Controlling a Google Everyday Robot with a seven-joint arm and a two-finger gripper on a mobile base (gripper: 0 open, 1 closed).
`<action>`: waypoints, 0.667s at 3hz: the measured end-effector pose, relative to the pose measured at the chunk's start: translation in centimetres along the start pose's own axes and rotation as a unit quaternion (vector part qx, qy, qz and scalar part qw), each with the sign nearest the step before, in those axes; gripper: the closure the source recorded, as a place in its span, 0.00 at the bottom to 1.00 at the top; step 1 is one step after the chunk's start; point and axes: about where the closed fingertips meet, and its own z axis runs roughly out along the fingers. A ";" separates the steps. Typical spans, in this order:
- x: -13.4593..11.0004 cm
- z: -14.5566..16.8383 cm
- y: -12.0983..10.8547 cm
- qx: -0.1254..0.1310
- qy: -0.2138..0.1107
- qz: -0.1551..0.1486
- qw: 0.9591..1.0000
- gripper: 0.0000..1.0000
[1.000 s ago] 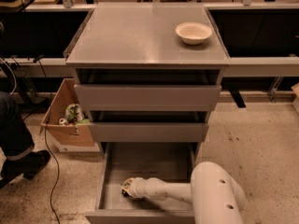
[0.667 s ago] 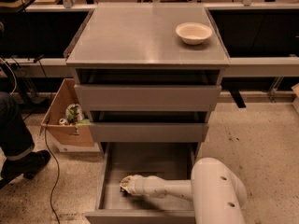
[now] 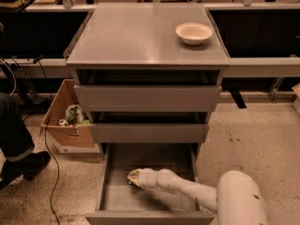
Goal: Pick rxbar blueberry from bottom drawer and place on counter
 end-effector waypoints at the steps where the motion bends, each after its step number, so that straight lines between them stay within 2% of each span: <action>1: -0.8 -4.8 -3.4 0.003 -0.061 0.052 0.997 1.00; 2: -3.2 -10.3 -5.2 -0.016 -0.123 0.085 0.989 1.00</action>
Offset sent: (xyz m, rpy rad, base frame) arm -0.0078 -0.1250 0.1560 0.4935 0.0745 0.0124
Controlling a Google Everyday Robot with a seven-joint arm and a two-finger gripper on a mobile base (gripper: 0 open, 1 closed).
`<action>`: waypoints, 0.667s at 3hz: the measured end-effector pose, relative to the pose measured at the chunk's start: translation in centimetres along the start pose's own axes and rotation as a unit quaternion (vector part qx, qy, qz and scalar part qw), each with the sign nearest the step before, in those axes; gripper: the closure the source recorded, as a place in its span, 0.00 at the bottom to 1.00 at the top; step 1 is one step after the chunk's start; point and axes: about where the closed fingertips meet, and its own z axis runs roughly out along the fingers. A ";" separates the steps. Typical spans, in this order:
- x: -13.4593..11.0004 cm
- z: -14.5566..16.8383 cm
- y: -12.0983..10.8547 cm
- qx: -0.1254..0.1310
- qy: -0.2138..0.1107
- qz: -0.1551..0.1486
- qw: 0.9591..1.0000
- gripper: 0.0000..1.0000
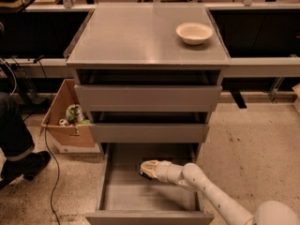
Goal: Pick rxbar blueberry from bottom drawer and place on counter
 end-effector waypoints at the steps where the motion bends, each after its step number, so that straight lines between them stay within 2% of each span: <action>1: -0.3 -0.6 2.1 -0.043 -0.006 0.006 0.999 1.00; 2: -0.3 -0.6 2.1 -0.044 -0.006 0.006 0.999 1.00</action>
Offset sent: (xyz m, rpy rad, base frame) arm -0.0190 0.0055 0.0080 0.0414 0.0238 0.0705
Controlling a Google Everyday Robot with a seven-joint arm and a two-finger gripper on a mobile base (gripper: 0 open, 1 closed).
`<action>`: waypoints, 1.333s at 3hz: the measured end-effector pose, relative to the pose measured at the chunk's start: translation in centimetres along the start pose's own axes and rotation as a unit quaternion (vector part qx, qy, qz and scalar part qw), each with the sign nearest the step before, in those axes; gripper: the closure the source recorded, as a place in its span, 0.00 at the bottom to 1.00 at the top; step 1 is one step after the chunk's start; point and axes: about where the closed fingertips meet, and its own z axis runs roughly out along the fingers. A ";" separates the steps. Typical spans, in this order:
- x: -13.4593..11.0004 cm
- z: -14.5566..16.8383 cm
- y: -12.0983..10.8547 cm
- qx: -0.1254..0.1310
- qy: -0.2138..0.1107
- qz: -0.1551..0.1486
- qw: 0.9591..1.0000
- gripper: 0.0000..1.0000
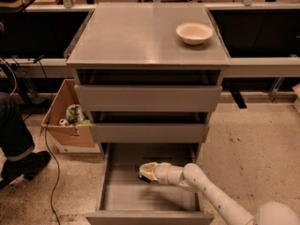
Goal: Pick rxbar blueberry from bottom drawer and place on counter
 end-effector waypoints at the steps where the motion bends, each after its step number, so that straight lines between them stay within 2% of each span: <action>1: -2.8 0.0 1.3 -0.019 -0.025 -0.007 0.999 1.00; 2: -7.5 -0.7 3.2 -0.052 -0.071 -0.012 0.996 1.00; 3: -14.8 -2.5 4.9 -0.075 -0.119 -0.043 0.989 1.00; 4: -22.7 -5.6 5.2 -0.103 -0.164 -0.051 0.980 1.00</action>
Offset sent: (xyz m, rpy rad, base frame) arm -0.0135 0.0316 0.1373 0.2616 -0.1032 0.1289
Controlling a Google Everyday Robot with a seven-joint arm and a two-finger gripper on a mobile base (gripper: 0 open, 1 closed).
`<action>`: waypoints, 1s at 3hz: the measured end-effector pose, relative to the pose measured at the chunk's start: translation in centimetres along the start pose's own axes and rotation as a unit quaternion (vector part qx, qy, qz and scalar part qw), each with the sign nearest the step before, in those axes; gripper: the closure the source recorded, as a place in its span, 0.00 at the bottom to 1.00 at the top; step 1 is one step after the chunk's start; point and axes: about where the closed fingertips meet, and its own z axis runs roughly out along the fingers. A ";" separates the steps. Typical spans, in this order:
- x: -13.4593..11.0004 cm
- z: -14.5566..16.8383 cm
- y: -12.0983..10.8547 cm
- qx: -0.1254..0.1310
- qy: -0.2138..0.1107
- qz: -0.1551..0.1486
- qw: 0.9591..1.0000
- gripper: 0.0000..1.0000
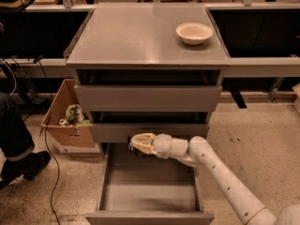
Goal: Pick rxbar blueberry from bottom drawer and place on counter
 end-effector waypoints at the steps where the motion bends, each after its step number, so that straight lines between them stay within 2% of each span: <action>1: -9.0 -0.9 -0.4 -0.009 -0.020 -0.011 1.000 1.00; 2: -9.0 -0.9 -0.4 -0.009 -0.020 -0.011 1.000 1.00; 3: -10.4 -1.2 -0.5 -0.002 -0.020 -0.013 1.000 1.00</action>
Offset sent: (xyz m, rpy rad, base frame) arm 0.0096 -0.0135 0.0755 0.0360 -0.0233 0.0095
